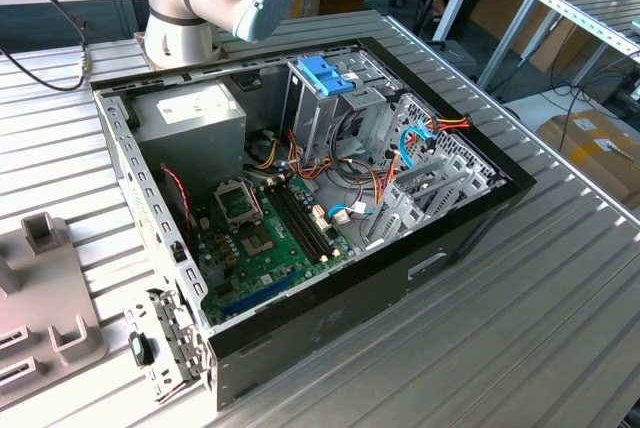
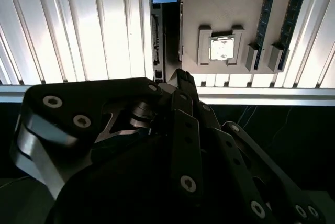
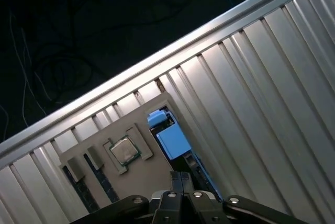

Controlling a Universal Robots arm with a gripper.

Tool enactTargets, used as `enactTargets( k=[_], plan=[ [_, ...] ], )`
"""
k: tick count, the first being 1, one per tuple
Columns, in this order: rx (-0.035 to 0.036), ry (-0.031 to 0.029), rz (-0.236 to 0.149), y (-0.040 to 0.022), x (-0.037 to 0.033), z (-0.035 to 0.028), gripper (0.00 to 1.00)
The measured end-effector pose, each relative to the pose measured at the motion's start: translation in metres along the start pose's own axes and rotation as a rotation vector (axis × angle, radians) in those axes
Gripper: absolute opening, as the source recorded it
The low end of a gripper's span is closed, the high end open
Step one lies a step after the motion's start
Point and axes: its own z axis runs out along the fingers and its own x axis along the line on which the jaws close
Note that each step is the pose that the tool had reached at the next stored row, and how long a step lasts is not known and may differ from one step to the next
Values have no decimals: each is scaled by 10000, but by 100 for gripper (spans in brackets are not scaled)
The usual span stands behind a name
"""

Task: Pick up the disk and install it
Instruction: 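Pick up the disk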

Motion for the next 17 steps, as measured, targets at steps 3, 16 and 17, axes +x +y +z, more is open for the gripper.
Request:
enactTargets(
  k=[3, 16, 17],
  plan=[
    [8, -3, -386, 0, 0, 0, 11],
    [38, -16, -1929, 0, 0, 0, 11],
    [40, -17, -2018, 0, 0, 0, 11]
  ],
)
